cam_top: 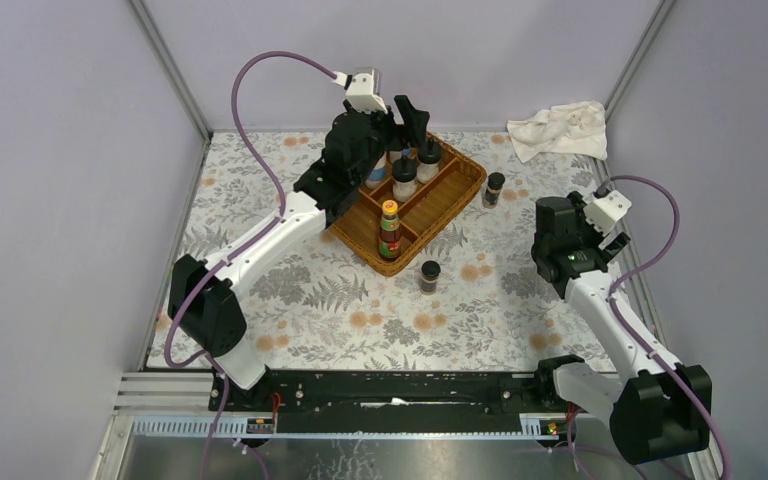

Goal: Organize the condiment bottles
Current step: Pick up the bottle from the center of the board.

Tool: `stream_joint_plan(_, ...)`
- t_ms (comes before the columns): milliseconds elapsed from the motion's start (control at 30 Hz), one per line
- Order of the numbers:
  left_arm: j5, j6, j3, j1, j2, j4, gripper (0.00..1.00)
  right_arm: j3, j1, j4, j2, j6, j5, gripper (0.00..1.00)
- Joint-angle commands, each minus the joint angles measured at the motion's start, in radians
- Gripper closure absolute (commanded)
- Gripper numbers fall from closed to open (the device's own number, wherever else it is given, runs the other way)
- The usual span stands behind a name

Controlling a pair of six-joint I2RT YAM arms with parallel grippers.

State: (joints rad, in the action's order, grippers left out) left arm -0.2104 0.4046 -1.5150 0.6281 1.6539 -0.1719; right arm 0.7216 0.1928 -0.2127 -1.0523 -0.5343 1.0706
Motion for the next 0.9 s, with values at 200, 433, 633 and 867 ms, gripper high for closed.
stream_joint_plan(200,-0.022,-0.030,0.010,0.007,-0.011,-0.061,0.16,-0.003,-0.064,0.093,-0.049,0.023,-0.053,0.06)
stream_joint_plan(433,-0.023,-0.030,0.011,0.008,-0.010,-0.063,0.16,0.008,-0.089,0.124,-0.080,0.028,-0.083,0.07)
stream_joint_plan(633,-0.029,-0.035,0.011,0.008,-0.009,-0.063,0.16,0.025,-0.104,0.146,-0.118,0.038,-0.102,0.09)
stream_joint_plan(867,-0.031,-0.038,0.015,0.010,-0.009,-0.071,0.16,0.036,-0.117,0.184,-0.158,0.059,-0.113,0.12)
